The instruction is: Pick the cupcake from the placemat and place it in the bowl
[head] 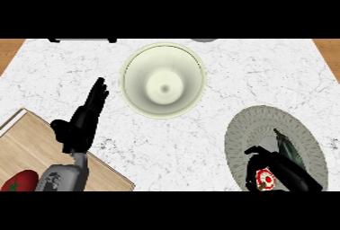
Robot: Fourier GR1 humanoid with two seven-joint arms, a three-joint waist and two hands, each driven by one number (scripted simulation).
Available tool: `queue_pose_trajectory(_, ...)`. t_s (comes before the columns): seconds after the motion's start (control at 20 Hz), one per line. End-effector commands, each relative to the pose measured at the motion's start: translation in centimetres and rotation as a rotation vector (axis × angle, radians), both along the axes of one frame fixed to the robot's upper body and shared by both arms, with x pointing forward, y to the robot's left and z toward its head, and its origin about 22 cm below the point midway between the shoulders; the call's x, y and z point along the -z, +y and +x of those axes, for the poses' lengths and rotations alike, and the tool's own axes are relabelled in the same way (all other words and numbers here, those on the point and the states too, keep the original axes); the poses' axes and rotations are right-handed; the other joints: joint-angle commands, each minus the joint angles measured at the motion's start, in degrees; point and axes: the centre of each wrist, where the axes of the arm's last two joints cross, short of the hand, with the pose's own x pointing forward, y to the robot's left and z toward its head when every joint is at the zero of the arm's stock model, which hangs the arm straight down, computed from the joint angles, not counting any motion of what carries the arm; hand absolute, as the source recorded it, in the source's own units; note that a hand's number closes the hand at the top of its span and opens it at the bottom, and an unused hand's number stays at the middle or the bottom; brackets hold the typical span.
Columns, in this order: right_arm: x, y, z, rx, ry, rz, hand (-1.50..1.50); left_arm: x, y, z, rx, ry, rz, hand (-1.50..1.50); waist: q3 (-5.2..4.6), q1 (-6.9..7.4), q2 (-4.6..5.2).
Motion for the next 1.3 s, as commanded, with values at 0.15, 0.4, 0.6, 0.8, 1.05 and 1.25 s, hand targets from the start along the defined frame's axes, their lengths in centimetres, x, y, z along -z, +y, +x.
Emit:
queue_pose_trajectory(0.15,-2.9,15.0,0.2,-0.501,-0.001,0.128,1.50,-0.5,-0.5,0.6,0.036,0.002,0.018,0.00,0.32,2.68,0.28)
queue_pose_trajectory(0.4,-5.0,20.1,-1.6,-0.598,0.017,0.231,1.50,0.3,0.4,0.5,-0.003,0.004,0.001,0.00,0.43,0.28,0.26)
queue_pose_trajectory(0.6,-7.4,19.7,-2.1,-0.596,-0.043,0.422,1.50,-0.3,0.0,-0.1,0.009,0.004,0.003,0.00,0.47,0.04,0.19)
queue_pose_trajectory(0.8,-11.8,19.0,-3.7,-0.555,-0.249,0.515,1.50,-0.4,0.5,-0.2,0.005,0.010,0.016,0.00,0.47,-0.36,0.07)
queue_pose_trajectory(1.05,-17.3,18.8,-4.6,-0.488,-0.364,0.508,1.50,-0.2,-0.3,0.0,0.004,0.000,0.022,0.00,0.43,0.14,0.19)
queue_pose_trajectory(1.25,-21.0,18.3,-4.5,-0.433,-0.424,0.430,1.50,-0.1,1.1,0.3,0.008,-0.007,0.005,0.00,0.40,0.22,0.27)
